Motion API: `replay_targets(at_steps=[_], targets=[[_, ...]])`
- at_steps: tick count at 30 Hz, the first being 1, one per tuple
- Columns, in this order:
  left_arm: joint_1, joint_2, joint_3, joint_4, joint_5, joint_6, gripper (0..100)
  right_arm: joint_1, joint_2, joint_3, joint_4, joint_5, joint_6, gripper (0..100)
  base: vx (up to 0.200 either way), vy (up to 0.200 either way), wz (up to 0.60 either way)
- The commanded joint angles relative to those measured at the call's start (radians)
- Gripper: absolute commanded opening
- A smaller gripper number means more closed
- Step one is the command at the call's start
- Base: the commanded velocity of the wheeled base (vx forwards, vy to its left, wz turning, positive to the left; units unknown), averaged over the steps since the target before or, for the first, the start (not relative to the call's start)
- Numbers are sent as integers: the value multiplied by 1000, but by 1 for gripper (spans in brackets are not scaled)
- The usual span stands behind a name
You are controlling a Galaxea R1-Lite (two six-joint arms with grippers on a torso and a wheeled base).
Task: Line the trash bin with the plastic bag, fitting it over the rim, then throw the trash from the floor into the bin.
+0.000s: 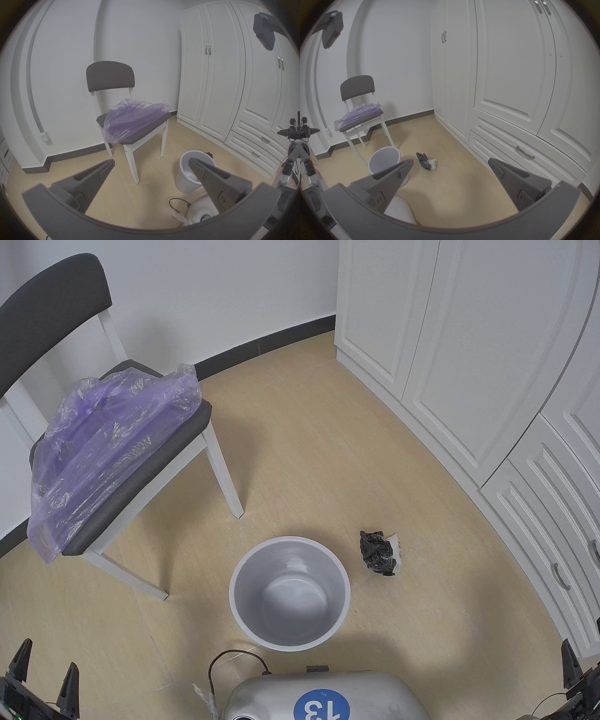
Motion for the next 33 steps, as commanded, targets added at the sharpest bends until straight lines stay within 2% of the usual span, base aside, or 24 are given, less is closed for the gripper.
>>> replay_targets(at_steps=[1,22,25,29,31,33], targets=[[0,-16,18,0,0,0,100,-1,-15,18,0,0,0,100,0,0,0],[0,-16,18,0,-14,17,100,-1,-15,18,0,0,-8,100,0,0,0],[0,-16,18,0,-12,23,100,-1,-15,18,0,18,-40,100,0,0,0],[0,-16,18,-9,-35,26,100,-1,-15,16,2,37,-17,100,0,0,0],[-1,-16,-51,-110,-95,-25,100,-1,-15,16,2,40,-3,100,0,0,0],[-9,10,-160,-173,-172,-143,100,-1,-15,18,-17,25,-12,100,0,0,0]])
